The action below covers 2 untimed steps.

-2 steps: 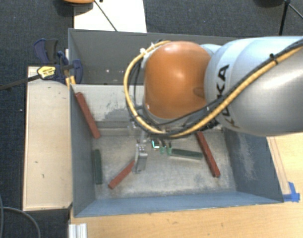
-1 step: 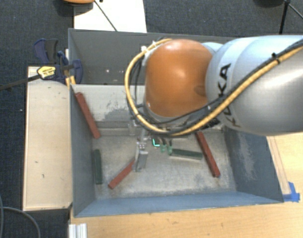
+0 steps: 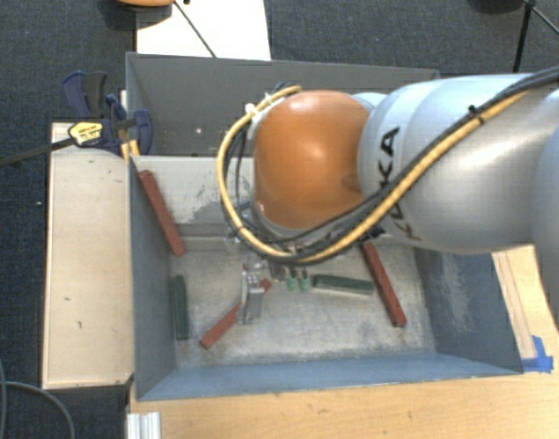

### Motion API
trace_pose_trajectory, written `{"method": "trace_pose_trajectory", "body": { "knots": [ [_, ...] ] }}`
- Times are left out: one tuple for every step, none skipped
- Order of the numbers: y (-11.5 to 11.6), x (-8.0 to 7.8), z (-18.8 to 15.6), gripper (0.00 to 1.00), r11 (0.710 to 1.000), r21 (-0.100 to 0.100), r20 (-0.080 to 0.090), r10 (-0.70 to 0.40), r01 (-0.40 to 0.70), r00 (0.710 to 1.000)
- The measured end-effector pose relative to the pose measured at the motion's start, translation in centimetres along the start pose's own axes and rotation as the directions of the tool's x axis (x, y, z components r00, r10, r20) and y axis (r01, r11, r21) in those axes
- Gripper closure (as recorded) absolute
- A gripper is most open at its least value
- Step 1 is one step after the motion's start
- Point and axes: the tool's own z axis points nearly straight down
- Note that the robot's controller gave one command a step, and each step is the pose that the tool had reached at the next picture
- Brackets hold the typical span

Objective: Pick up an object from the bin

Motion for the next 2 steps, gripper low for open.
{"method": "trace_pose_trajectory", "body": {
  "knots": [
    [0.4,-0.4,6.3,0.0,0.975,-0.001,-0.002,-0.221,0.221,0.975],
    [1.2,-1.4,11.7,0.0,0.954,0.0,-0.003,-0.301,0.301,0.954]
  ]
}}
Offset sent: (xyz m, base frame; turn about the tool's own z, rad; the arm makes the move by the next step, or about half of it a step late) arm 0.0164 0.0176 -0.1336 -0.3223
